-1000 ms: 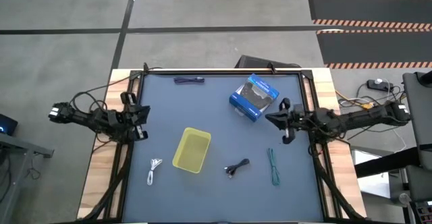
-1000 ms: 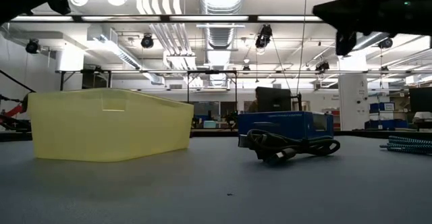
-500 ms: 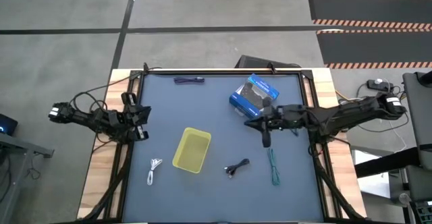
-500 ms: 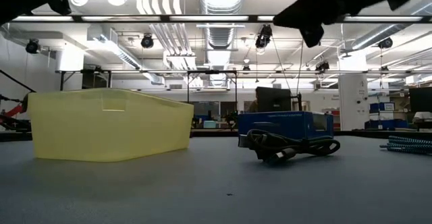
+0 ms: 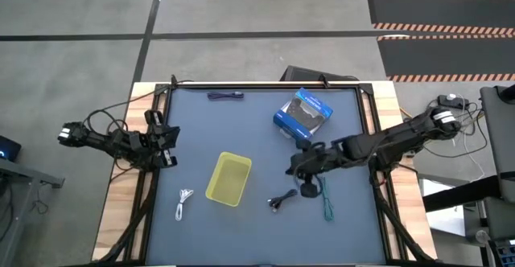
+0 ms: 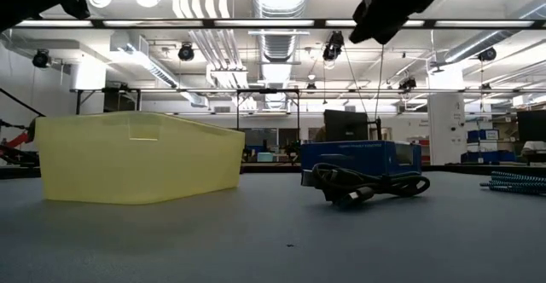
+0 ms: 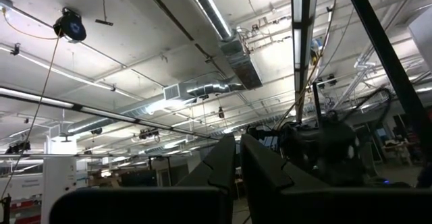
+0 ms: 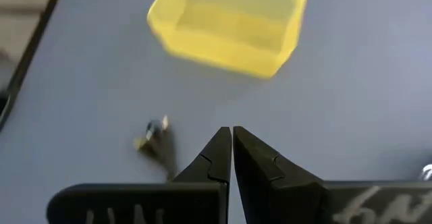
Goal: Pick and place USB-C Cables
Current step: Put the black charger cable into the yellow bin
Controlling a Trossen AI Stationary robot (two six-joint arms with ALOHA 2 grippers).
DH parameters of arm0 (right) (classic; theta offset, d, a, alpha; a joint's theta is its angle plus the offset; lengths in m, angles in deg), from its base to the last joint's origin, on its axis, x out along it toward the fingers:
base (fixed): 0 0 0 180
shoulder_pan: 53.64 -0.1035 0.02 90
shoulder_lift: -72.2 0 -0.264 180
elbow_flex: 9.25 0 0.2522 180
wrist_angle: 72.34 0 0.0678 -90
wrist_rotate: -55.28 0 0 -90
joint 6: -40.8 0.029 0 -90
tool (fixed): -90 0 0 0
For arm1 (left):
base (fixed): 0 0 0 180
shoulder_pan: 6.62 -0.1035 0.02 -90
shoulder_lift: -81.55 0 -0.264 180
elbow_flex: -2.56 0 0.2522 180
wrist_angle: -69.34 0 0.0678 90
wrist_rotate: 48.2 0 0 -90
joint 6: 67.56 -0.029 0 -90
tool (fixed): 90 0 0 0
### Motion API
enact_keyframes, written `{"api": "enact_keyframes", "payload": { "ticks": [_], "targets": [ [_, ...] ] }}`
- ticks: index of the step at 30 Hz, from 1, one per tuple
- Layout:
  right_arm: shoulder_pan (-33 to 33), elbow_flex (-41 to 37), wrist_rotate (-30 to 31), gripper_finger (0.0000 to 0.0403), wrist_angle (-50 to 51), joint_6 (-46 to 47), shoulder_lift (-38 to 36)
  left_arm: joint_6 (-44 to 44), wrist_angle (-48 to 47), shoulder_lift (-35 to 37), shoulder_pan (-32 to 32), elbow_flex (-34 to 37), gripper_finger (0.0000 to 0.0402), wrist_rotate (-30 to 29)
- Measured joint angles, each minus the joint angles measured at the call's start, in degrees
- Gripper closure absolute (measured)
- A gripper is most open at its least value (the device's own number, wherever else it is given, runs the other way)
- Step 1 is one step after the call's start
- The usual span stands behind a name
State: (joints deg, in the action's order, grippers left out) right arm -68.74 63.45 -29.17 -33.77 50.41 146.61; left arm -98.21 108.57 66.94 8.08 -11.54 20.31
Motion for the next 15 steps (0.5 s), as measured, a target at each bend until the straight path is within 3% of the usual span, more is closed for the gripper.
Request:
{"api": "enact_keyframes", "payload": {
  "ticks": [9,15],
  "targets": [
    [-2.9,8.9,0.4,0.0394,20.1,3.9,11.1,0.0,0.0,0.0,0.0,0.0,0.0393,0.0],
    [-3.8,9.3,-0.1,0.0394,18.4,2.9,16.4,0.0,0.0,0.0,0.0,0.1,0.0393,0.0]
  ]
}}
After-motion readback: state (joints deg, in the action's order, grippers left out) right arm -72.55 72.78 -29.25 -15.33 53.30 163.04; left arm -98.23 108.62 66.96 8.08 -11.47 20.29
